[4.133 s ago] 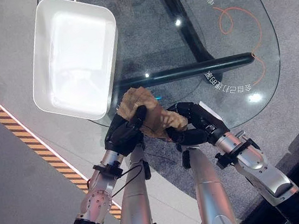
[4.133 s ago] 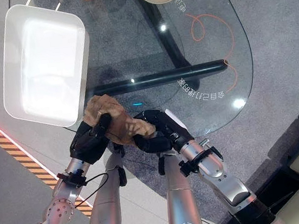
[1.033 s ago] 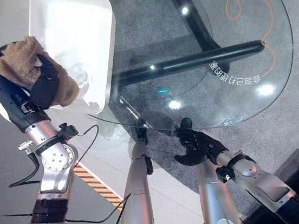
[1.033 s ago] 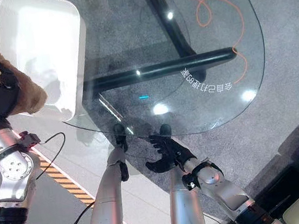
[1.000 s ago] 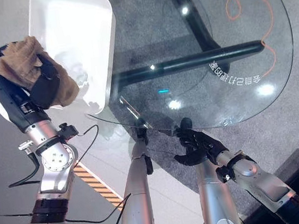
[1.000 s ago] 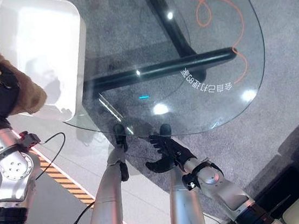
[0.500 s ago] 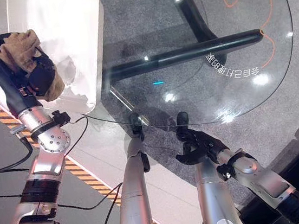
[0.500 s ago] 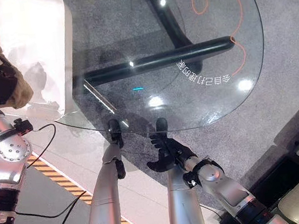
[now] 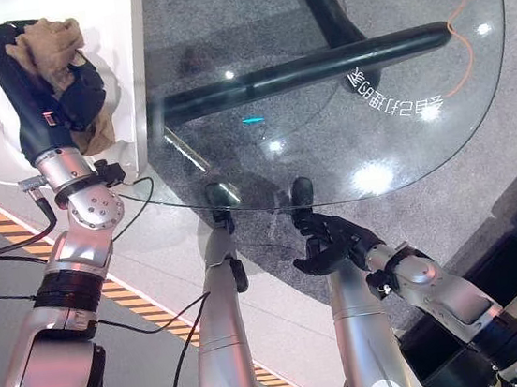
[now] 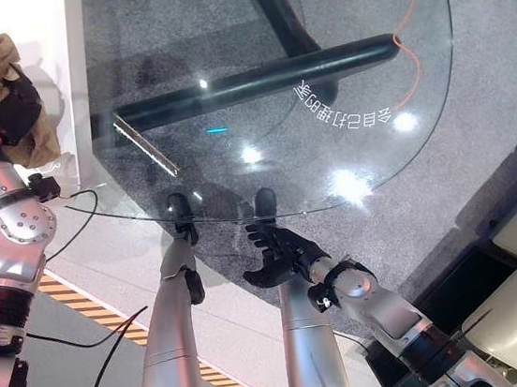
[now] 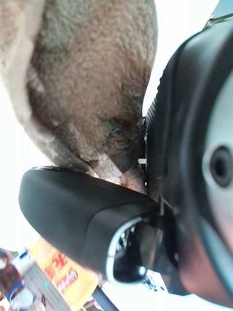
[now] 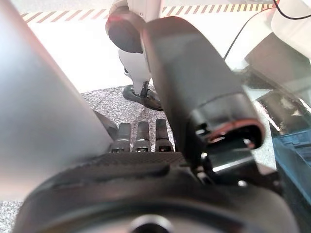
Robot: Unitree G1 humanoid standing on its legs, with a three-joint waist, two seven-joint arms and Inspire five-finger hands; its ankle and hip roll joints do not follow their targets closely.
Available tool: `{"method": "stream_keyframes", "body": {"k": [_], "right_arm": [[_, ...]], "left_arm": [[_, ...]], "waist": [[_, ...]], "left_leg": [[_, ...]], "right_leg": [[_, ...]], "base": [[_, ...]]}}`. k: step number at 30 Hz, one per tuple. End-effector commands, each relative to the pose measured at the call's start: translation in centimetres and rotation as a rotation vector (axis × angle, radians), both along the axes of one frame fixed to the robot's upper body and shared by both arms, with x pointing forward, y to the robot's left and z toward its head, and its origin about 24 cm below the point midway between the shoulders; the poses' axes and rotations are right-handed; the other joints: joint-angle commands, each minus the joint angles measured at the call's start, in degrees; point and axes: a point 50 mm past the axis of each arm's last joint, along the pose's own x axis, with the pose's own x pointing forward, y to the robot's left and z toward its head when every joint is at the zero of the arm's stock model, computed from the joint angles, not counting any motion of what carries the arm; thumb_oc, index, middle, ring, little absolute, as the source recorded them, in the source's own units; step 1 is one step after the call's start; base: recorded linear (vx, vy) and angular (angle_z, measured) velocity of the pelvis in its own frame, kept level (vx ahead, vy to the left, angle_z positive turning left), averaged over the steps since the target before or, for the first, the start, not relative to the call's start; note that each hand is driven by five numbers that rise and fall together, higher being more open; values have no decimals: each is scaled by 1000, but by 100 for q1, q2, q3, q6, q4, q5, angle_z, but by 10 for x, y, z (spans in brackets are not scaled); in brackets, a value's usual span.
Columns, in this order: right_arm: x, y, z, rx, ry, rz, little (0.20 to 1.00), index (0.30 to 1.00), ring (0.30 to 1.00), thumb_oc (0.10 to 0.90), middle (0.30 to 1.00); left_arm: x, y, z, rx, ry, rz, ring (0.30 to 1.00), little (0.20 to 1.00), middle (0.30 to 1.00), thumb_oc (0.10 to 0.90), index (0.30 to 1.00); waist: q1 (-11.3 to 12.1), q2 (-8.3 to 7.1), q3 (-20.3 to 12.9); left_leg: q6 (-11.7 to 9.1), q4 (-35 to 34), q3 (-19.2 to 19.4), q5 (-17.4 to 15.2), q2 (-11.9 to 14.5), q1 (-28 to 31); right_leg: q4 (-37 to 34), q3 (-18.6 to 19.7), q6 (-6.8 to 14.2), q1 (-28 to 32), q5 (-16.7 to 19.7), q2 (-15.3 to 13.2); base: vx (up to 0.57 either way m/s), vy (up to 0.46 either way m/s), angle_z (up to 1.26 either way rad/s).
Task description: Wipe the table with a cloth and put it in the basket.
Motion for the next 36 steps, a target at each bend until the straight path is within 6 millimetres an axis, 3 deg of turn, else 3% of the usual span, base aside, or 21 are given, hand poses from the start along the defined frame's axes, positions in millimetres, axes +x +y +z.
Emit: {"method": "stream_keyframes", "body": {"k": [1,9,14,15,17,18,19,28,36], "right_arm": [[-13,12,-10,60,82,85,900,900,900,800,900],[-5,11,-3,71,67,75,900,900,900,800,900],[-3,14,0,83,60,79,900,900,900,800,900],[-2,15,1,87,59,79,900,900,900,800,900],[0,16,3,91,57,77,900,900,900,800,900],[2,17,4,91,56,77,900,900,900,800,900],[3,17,5,89,56,76,900,900,900,800,900],[8,16,10,90,53,50,900,900,900,800,900],[8,12,9,84,47,35,900,900,900,800,900]], "left_arm": [[-16,32,35,-47,-156,151,300,200,300,100,300],[-18,58,28,-197,-138,257,300,200,300,100,300],[-13,56,25,-334,-147,87,300,200,300,100,300],[-10,54,25,-359,-134,49,415,335,415,235,415],[-6,51,23,-361,-116,13,571,516,571,416,571],[-3,48,22,-356,-91,-15,594,543,594,443,594],[-1,46,21,-345,-65,-29,900,900,900,800,900],[9,37,12,-284,74,-70,900,900,900,800,900],[7,34,1,-275,81,-82,900,900,900,800,900]], "waist": [[13,-230,-148],[-25,-324,-148],[-35,-341,-148],[-38,-348,-148],[-29,-345,-148],[-26,-342,-148],[-22,-337,-148],[2,-264,-148],[42,-203,-148]], "left_leg": [[87,800,477,-954,-331,-83],[38,787,475,-917,-299,-147],[45,787,466,-898,-313,-194],[50,804,465,-908,-314,-215],[60,802,457,-906,-323,-230],[62,806,459,-905,-325,-243],[61,805,461,-896,-324,-244],[83,852,453,-875,-374,-316],[90,811,458,-854,-384,-249]], "right_leg": [[-1038,61,210,41,699,460],[-1084,8,201,10,743,457],[-1075,4,192,-10,748,469],[-1075,6,189,-21,746,466],[-1060,-4,187,-32,737,467],[-1060,-12,184,-37,733,462],[-1060,-16,181,-32,732,458],[-1046,-5,159,-93,736,444],[-1095,-12,140,-24,716,415]], "base": [[-13,-8,-4],[-5,-6,-2],[0,0,0],[0,0,0],[0,0,0],[0,0,0],[0,0,0],[0,0,0],[0,0,0]]}}
